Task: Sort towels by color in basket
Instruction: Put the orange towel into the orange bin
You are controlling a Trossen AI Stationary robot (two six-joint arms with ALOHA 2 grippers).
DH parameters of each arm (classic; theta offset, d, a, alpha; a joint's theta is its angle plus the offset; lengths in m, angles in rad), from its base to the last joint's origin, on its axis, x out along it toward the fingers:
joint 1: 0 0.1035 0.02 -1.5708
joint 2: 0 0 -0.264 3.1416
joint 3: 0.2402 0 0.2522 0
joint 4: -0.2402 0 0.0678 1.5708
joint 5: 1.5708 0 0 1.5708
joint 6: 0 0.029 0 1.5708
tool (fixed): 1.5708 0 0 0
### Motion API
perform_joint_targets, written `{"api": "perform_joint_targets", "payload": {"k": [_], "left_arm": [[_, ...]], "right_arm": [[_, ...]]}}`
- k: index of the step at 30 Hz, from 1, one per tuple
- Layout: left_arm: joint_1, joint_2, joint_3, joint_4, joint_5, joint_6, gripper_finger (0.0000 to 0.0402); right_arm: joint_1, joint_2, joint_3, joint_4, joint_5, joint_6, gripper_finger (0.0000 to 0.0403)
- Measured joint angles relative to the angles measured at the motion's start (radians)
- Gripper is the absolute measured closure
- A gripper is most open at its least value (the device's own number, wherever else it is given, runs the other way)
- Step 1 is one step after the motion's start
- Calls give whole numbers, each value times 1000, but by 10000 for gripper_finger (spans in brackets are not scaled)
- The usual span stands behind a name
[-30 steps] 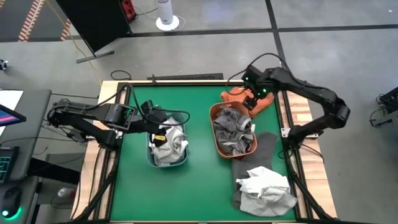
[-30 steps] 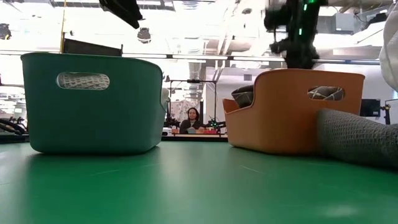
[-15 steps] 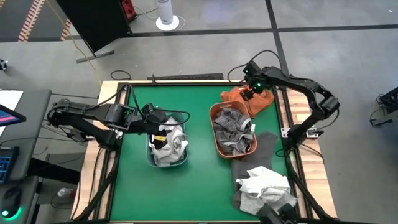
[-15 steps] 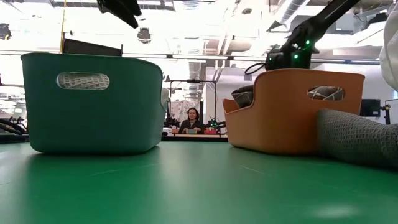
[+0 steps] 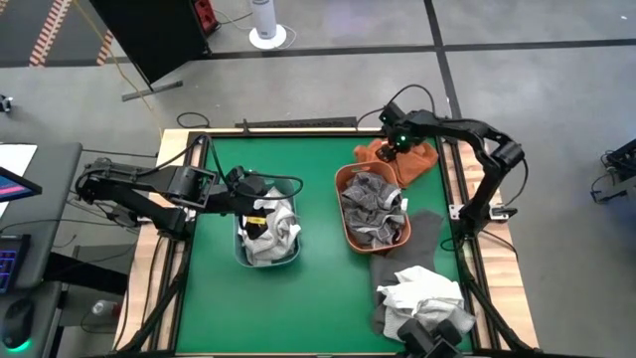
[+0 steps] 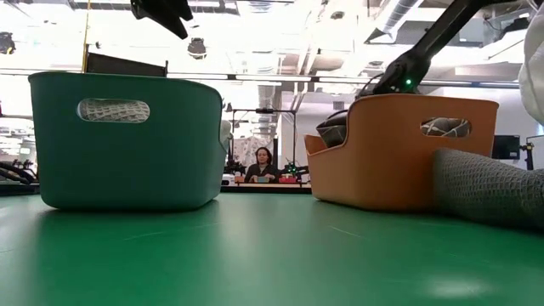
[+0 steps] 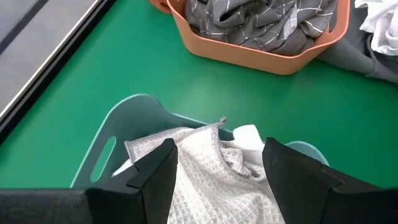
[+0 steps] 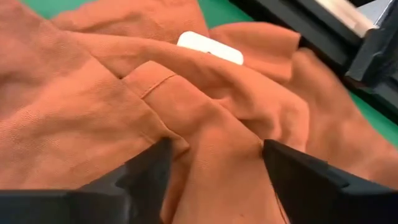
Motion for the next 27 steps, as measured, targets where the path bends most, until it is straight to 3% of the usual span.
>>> {"api": "perform_joint_targets", "payload": {"k": [4,11,18,27], "left_arm": [[0,0,0,-18,0,0,178],[0,0,0,-32,1,14,178],[0,0,0,-33,1,15,178],[4,-8,1,-45,1,14,178]], "right_arm": [[1,2,0,-17,-4,-16,197],[-9,-1,0,-88,-31,-67,379],[-1,-106,0,-173,-47,-122,383],[101,-503,1,-276,-76,-135,390]]}}
